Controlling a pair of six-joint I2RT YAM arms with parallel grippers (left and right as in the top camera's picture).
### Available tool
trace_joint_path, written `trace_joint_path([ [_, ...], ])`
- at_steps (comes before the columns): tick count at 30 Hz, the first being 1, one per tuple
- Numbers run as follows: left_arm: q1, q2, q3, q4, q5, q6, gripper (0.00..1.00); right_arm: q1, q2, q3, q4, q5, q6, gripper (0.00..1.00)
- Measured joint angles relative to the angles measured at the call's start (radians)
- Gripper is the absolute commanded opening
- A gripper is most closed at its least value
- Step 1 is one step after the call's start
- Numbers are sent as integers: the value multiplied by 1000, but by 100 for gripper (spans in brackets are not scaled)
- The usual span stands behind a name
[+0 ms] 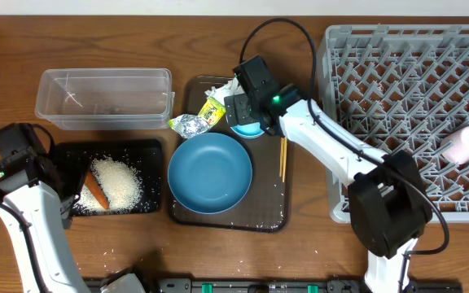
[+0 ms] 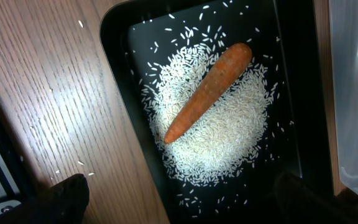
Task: Sort waste into correct bins and load items into the dishwasher rack
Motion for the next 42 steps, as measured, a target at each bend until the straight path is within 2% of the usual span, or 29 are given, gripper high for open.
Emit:
trace_joint_path([
  [6, 0, 0, 0, 0, 0, 0, 98, 3, 42, 0, 1, 5, 18, 83],
  [15, 0, 0, 0, 0, 0, 0, 98, 3, 59, 2, 9, 17, 44, 51],
  [22, 0, 0, 0, 0, 0, 0, 98, -3, 59, 84, -113, 17, 43, 44],
  [27, 0, 0, 0, 0, 0, 0, 98, -42, 21, 234, -238, 17, 38, 44],
  [31, 0, 0, 0, 0, 0, 0, 98, -135, -82, 356, -324, 28, 24, 44],
  [35, 0, 0, 0, 0, 0, 0, 98, -267, -196, 402, -362, 74, 18, 44],
  [42, 0, 0, 0, 0, 0, 0, 98, -611, -267, 415, -427, 135, 9, 42],
])
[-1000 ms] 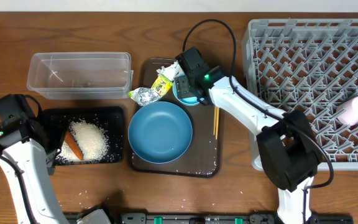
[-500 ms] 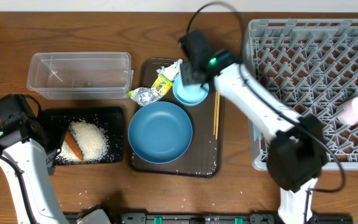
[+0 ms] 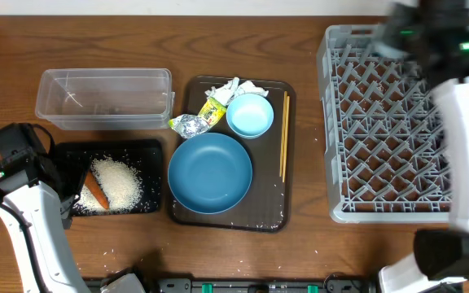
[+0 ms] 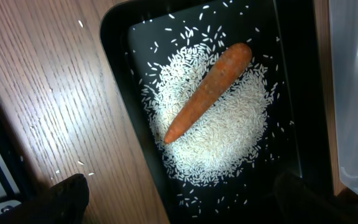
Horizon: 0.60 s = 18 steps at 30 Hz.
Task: Sort waste into correct bins and load items into the dishwasher rack
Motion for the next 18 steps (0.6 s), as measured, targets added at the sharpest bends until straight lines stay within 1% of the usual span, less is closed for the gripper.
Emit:
trace_joint_path([
  [2, 0, 0, 0, 0, 0, 0, 98, -96, 16, -3, -10, -5, -1, 42],
  [3, 0, 0, 0, 0, 0, 0, 98, -144, 25, -8, -12, -13, -1, 44],
  [6, 0, 0, 0, 0, 0, 0, 98, -244, 51, -26, -16, -43, -1, 46],
  [10, 0, 0, 0, 0, 0, 0, 98, -317, 106, -55, -17, -76, -2, 46],
  [12, 0, 0, 0, 0, 0, 0, 98, -334, 142, -70, -19, -87, -2, 48],
  [15, 0, 0, 0, 0, 0, 0, 98, -344, 197, -85, -22, -98, -3, 54],
  [18, 0, 0, 0, 0, 0, 0, 98, -343, 235, -91, -27, -107, -2, 66],
])
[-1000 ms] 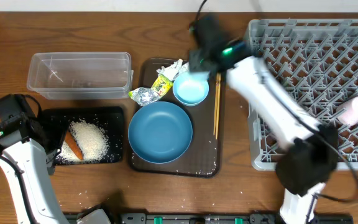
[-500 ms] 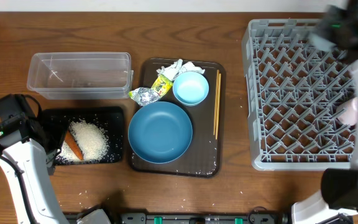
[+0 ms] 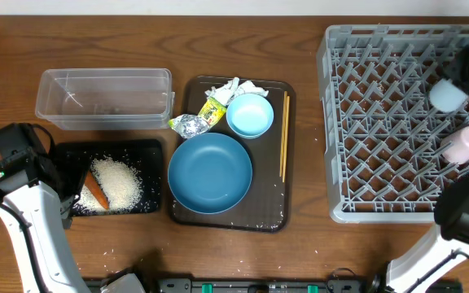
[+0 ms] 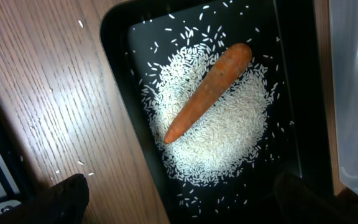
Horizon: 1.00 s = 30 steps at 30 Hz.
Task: Sort waste into correct bins and load items into the dishwasher rack
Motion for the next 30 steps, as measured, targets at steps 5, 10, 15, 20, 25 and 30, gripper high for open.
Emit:
trace_joint_path([
  [5, 0, 0, 0, 0, 0, 0, 98, 0, 23, -5, -18, -3, -10, 75],
  [10, 0, 0, 0, 0, 0, 0, 98, 0, 22, -5, -34, -3, -12, 81],
  [15, 0, 0, 0, 0, 0, 0, 98, 0, 22, -5, -45, -26, -14, 76],
  [20, 0, 0, 0, 0, 0, 0, 98, 1, 10, -5, -46, -155, -14, 72],
  [25, 0, 0, 0, 0, 0, 0, 98, 39, -27, -5, -31, -345, -21, 72],
  [30, 0, 0, 0, 0, 0, 0, 98, 201, -44, -4, 5, -452, -76, 73],
])
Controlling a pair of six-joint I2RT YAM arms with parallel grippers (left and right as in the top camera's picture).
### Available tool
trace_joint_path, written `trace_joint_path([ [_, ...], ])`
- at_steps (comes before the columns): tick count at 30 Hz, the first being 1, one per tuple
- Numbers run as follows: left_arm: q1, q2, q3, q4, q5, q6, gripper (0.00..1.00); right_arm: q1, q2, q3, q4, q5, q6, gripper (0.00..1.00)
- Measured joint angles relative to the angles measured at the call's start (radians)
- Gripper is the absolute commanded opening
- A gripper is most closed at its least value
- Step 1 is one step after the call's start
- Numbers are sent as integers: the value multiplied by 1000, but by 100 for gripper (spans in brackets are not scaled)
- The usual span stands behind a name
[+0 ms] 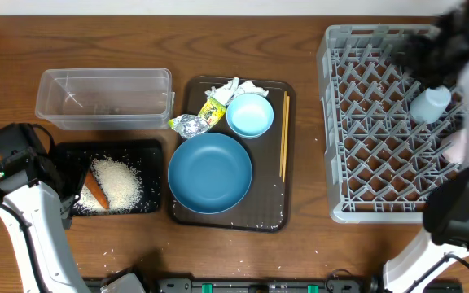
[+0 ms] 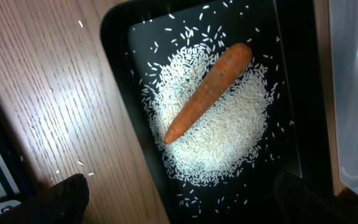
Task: Sort waste into correct bins and load items into the dishwasher rack
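A carrot lies on a heap of rice in the black tray. My left gripper hangs open above the tray's near end, one dark fingertip over the wood. On the brown tray sit a blue plate, a blue bowl, chopsticks, a foil ball and wrappers. The right arm is a dark blur over the grey dishwasher rack. A pale cup sits just below my right gripper. Whether the gripper holds it is unclear.
A clear plastic container stands behind the black tray. Loose rice grains dot the wood by the table's front edge. A pink cup shows faintly at the rack's right side.
The pale cup over the rack has shifted a little left and down, and the right arm's blur has moved left along the rack's far side. The left arm has not moved.
My right gripper was first at the blue bowl on the brown tray. Then the arm was over the rack's far right corner. Later a pale cup showed beside it above the rack, and now it lies further left. The left gripper stayed open over the carrot.
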Motion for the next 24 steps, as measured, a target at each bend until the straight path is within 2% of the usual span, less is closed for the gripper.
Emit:
trace_joint_path([
  [5, 0, 0, 0, 0, 0, 0, 98, 240, 0, 0, 35, 48, -41, 73],
  [12, 0, 0, 0, 0, 0, 0, 98, 571, 26, 0, 113, 233, -38, 69],
  [18, 0, 0, 0, 0, 0, 0, 98, 735, 145, 0, 178, 360, 34, 68],
  [24, 0, 0, 0, 0, 0, 0, 98, 808, 257, 0, 211, 399, 67, 65],
])
